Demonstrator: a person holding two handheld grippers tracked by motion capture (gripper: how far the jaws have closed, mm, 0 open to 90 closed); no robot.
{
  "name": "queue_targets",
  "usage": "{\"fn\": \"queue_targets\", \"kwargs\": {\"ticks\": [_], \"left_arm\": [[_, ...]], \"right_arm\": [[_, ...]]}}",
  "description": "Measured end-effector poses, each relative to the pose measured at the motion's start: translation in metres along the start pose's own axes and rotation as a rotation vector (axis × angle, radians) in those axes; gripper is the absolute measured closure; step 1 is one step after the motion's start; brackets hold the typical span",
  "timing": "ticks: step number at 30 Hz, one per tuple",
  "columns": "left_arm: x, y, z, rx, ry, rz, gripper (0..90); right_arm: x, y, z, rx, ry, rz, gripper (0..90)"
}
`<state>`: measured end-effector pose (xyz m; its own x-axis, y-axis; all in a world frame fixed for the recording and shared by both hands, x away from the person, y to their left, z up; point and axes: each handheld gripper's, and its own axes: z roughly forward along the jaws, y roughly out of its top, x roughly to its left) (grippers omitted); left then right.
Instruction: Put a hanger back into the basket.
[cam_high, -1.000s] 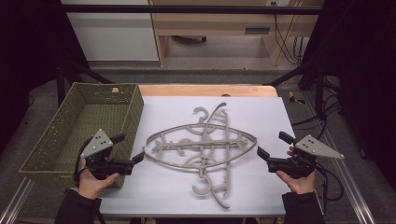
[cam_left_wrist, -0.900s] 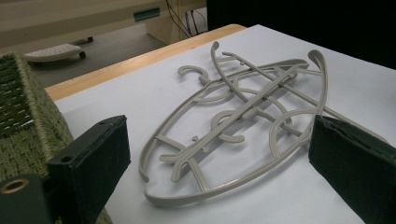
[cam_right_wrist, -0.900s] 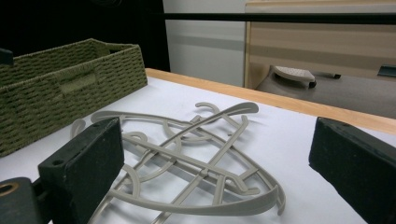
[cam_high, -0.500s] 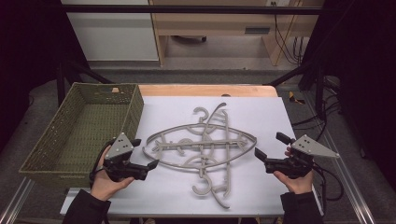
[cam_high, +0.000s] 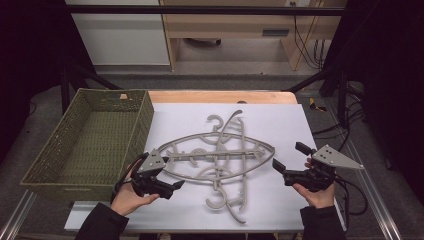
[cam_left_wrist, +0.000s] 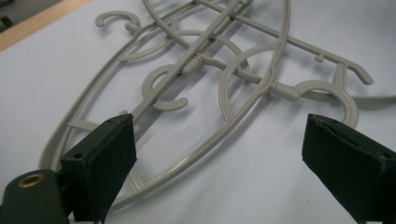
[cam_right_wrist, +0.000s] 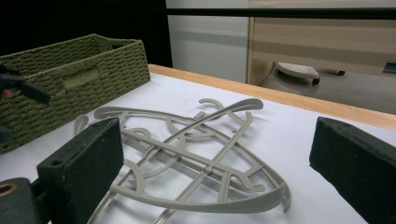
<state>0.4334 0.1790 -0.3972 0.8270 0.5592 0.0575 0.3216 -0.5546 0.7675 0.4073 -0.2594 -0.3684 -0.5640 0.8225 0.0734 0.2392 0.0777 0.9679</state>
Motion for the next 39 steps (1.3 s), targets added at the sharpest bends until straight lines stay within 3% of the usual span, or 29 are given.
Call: {"fn": "queue_targets", "kwargs": {"ticks": [2,12,18,39], "left_arm": [[-0.001,0.002,0.011,0.038,-0.018,0.026,10.3],[0.000,0.009,0.040,0.117,-0.057,0.057,15.6],[0.005,0.008,0.062,0.197,-0.070,0.089,23.0],[0.009,-0.001,0.092,0.289,-0.103,0.124,53.7]], "right_arm": [[0.000,0.000,0.001,0.005,0.005,-0.009,3.0],[0.001,-0.001,0.002,0.014,0.002,-0.011,2.9],[0.001,-0.001,0.003,0.018,0.000,-0.008,2.8],[0.001,-0.002,0.005,0.030,0.005,-0.017,2.8]]}}
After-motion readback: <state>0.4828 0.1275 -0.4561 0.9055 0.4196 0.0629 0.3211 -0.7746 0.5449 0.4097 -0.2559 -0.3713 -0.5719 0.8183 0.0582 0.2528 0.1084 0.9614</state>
